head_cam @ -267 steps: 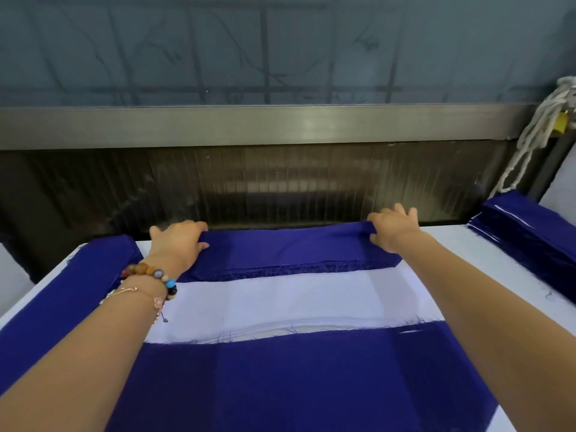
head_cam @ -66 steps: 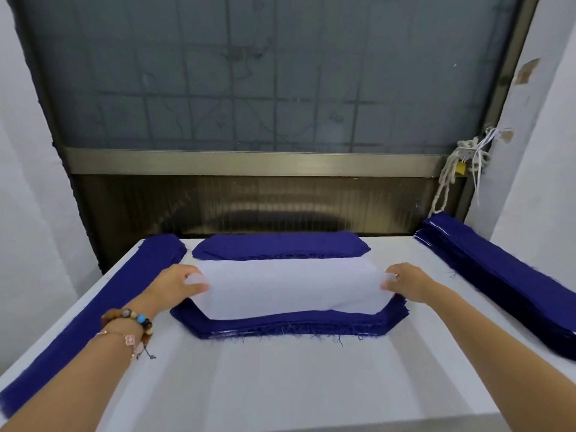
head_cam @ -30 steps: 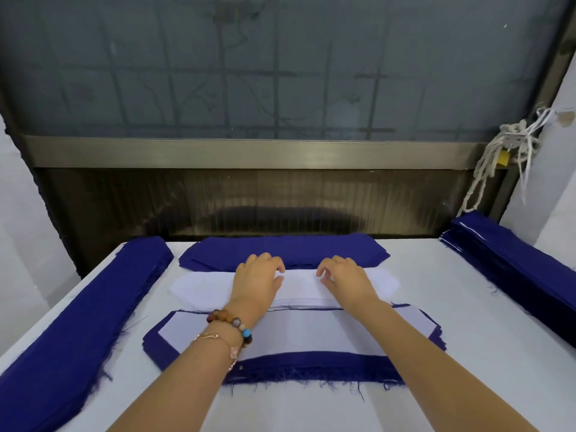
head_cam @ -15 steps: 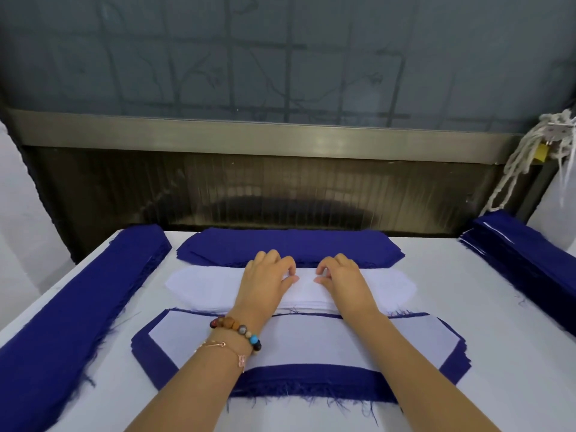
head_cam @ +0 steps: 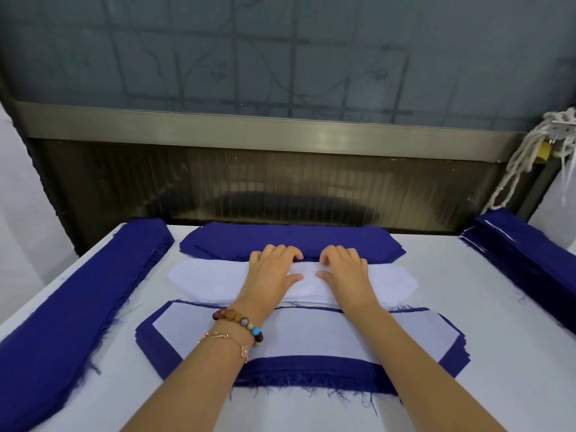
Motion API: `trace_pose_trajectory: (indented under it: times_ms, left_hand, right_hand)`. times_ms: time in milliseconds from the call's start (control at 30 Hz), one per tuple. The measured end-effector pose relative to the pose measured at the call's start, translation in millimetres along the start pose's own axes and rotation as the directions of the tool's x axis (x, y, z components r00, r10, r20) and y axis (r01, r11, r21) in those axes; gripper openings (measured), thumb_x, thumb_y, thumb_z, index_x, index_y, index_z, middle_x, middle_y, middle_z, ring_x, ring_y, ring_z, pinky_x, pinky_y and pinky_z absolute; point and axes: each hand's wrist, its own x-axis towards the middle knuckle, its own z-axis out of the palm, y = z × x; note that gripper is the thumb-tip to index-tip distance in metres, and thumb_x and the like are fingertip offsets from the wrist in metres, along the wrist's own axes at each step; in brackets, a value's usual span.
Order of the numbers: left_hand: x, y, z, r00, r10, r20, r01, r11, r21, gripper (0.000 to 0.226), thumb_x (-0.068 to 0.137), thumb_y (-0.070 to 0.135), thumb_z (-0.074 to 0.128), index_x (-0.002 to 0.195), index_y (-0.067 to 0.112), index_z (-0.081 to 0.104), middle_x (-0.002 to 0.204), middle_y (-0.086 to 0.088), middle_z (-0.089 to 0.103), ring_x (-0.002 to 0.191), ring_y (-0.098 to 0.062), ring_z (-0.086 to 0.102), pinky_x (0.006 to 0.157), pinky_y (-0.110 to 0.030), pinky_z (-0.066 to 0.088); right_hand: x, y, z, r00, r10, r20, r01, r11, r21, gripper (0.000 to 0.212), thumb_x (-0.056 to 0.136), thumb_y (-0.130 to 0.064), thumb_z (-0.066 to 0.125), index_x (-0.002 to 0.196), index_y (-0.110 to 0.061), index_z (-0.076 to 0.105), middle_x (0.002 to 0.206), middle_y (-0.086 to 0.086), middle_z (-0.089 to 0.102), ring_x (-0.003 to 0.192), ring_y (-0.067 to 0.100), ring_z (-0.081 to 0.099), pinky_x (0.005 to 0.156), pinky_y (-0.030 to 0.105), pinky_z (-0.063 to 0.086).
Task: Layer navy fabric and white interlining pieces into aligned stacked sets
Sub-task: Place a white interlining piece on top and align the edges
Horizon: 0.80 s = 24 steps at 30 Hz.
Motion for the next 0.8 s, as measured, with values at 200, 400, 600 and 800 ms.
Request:
trace_pose_trajectory:
  times_ms: [200, 400, 600, 800]
  left_hand:
    - [2, -3, 2, 1.0, -0.003, 0.012, 0.002, 0.995, 0.1, 0.022, 0.096, 0.041, 0.053, 0.115, 0.032, 0.058, 0.112, 0.011, 0.054, 0.105, -0.011, 0.043, 0.095, -0.029, 0.021]
    - [-2, -32, -23, 0.987, -0.102, 0.123, 0.083, 0.985, 0.153, 0.03, 0.093, 0.056, 0.048, 0.113, 0.033, 0.054, 0.106, 0.012, 0.054, 0.102, -0.013, 0.048, 0.092, -0.035, 0.024]
    - [-20, -89, -71, 0.924, -0.335, 0.184, 0.256, 0.9, 0.352, 0.018, 0.094, 0.05, 0.049, 0.102, 0.034, 0.052, 0.108, 0.011, 0.058, 0.105, -0.015, 0.053, 0.093, -0.039, 0.027]
    - [-43, -95, -96, 0.899, -0.436, 0.033, 0.43, 0.896, 0.11, 0.007, 0.097, 0.034, 0.051, 0.097, 0.03, 0.056, 0.091, 0.004, 0.062, 0.087, -0.016, 0.053, 0.085, -0.035, 0.026]
  right_hand:
    - [-3, 2, 0, 0.999, -0.051, 0.006, 0.051, 0.997, -0.063, 0.03, 0.093, -0.036, 0.057, 0.123, -0.034, 0.054, 0.129, -0.008, 0.045, 0.12, 0.015, 0.034, 0.097, 0.028, 0.024]
    - [-1, 26, -32, 0.987, -0.005, 0.161, 0.046, 0.967, -0.25, 0.025, 0.096, -0.04, 0.049, 0.117, -0.028, 0.053, 0.116, -0.005, 0.054, 0.114, 0.02, 0.039, 0.095, 0.035, 0.024]
    - [-8, 87, -77, 0.936, 0.263, 0.233, -0.125, 0.87, -0.478, 0.027, 0.098, -0.036, 0.042, 0.124, -0.029, 0.049, 0.123, -0.001, 0.055, 0.116, 0.021, 0.041, 0.094, 0.037, 0.029]
    - [-28, 96, -97, 0.887, 0.441, 0.139, -0.426, 0.896, -0.127, 0.023, 0.095, -0.03, 0.051, 0.117, -0.024, 0.054, 0.114, 0.005, 0.062, 0.101, 0.023, 0.054, 0.093, 0.036, 0.037]
